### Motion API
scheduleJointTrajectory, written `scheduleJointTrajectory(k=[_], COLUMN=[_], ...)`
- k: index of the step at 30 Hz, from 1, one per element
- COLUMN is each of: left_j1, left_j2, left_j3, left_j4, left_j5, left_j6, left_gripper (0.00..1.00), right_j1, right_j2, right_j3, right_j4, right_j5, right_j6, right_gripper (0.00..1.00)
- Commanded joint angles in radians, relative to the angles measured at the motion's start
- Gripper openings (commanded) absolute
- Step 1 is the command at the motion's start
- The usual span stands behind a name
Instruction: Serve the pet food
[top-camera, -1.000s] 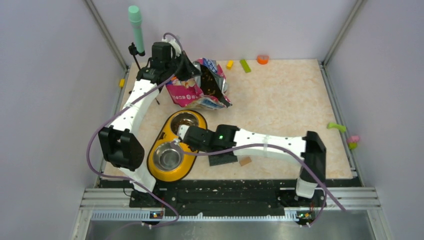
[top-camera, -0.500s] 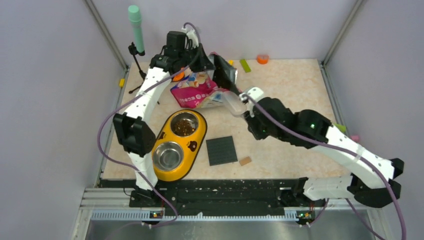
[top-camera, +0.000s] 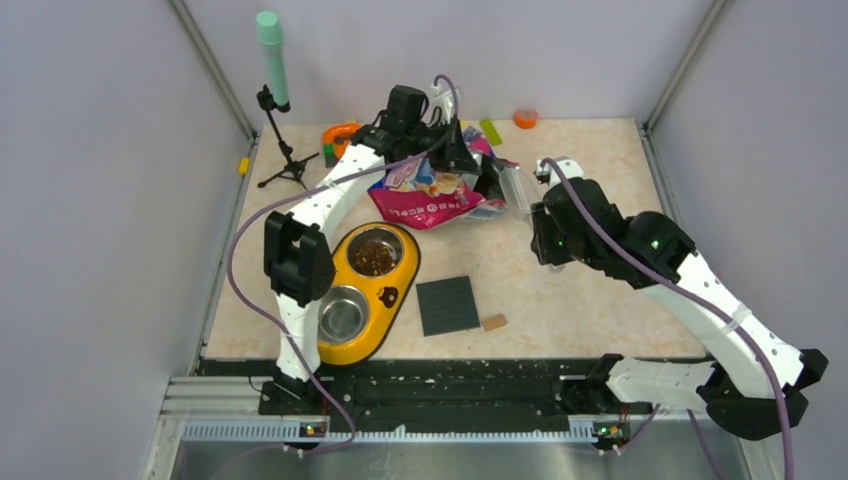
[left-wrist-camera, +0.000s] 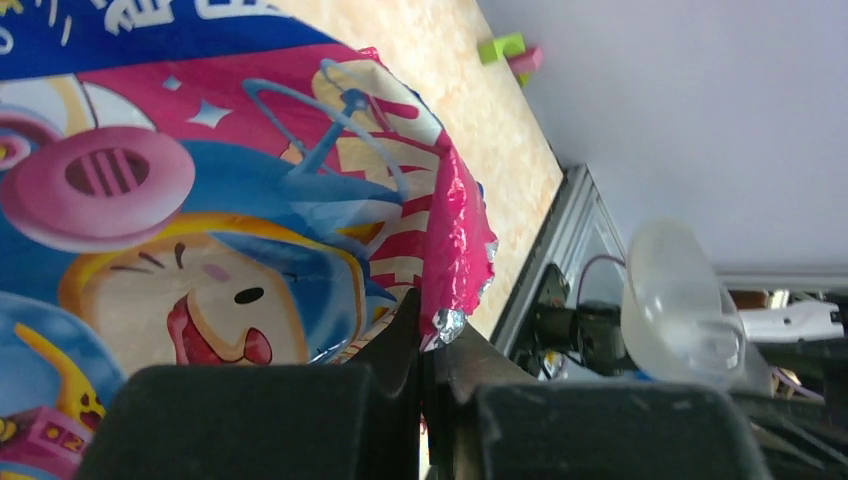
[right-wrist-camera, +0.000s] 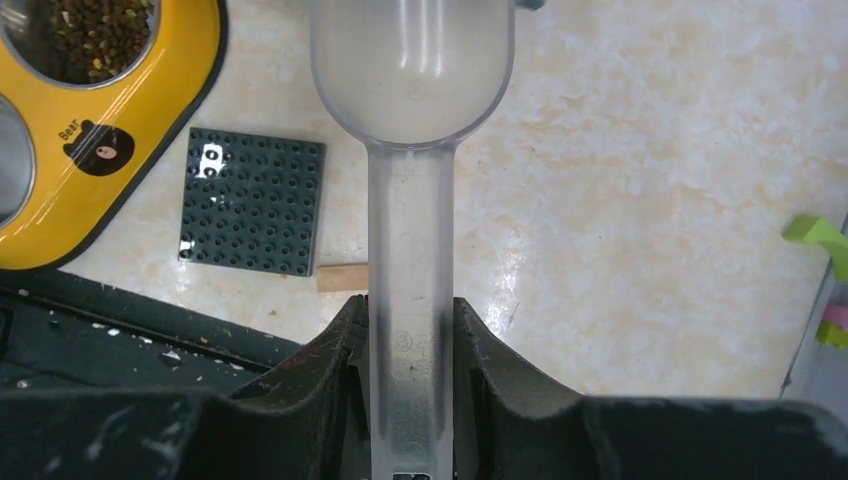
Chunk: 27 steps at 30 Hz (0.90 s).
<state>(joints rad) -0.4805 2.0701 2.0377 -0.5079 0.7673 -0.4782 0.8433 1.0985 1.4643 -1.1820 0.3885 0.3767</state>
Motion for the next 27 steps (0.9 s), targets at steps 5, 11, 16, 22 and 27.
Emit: scheduleJointTrajectory(k=[5,11,16,22,27], left_j1=[-0.006,-0.005,-0.004,-0.001,0.009], left_j2=[-0.202,-0.212,-0.226,-0.247,-0.242], left_j3=[-0.128,-0.128,-0.131,-0.147,-0.152], left_j4=[0.045,-0.001,-0.067,-0.104,-0.11], left_j5=[0.096,0.046,0.06,0.063,0.064], left_j6=[0.042,0.07,0.133,0.176,0.194], left_gripper=[0.0,0.0,0.0,0.0,0.0], right_j1=[-0.061,-0.061,-0.079,-0.125,-0.186], right_j2=[0.058,0.112,0.169,0.255,0.323], right_j3=[-0.021,-0.053,-0.039,-0.022,-0.088], right_j4=[0.016,0.043,0.12,0.214,0.347], right_j5=[-0.084,-0.14,-0.135,-0.155,-0.146], right_j6=[-0.072,-0.121,-0.148,-0.202,-0.199], right_gripper=[0.0,0.0,0.0,0.0,0.0])
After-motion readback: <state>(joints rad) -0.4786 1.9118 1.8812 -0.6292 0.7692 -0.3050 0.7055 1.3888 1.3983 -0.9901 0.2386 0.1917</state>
